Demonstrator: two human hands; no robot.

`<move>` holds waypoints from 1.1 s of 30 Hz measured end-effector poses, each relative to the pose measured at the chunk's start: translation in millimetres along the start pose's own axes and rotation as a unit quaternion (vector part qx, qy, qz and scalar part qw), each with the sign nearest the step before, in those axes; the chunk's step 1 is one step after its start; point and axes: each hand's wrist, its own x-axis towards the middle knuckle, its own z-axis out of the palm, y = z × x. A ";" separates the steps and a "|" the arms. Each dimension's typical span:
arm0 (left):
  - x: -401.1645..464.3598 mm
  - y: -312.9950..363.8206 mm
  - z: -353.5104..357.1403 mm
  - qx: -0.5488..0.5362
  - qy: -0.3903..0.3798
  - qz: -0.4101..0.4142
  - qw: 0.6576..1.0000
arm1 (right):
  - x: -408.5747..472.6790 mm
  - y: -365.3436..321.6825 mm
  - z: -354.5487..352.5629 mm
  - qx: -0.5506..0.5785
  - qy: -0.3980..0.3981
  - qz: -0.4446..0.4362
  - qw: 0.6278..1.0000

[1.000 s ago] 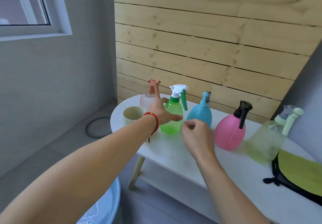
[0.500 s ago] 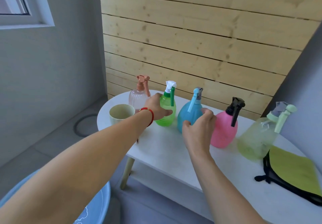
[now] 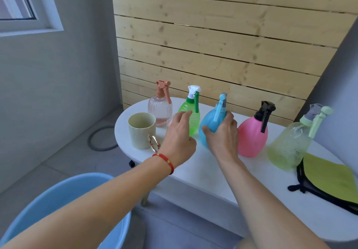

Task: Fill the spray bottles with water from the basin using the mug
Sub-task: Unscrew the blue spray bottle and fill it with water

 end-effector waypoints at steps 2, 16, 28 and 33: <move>-9.0 3.3 -7.7 -0.001 -0.026 0.024 0.999 | -10.9 -4.7 -17.0 0.033 -0.044 -0.005 0.998; -92.4 -33.7 -110.1 -0.011 0.028 0.053 0.998 | -67.8 -71.2 -66.5 0.303 -0.449 -0.132 0.830; -144.4 -146.5 -191.3 0.342 0.060 0.090 0.933 | -103.1 -164.0 33.6 0.171 -0.470 -0.130 0.856; -163.3 -180.5 -210.0 0.322 0.049 0.034 0.945 | -119.2 -181.9 74.9 0.162 -0.492 -0.197 0.832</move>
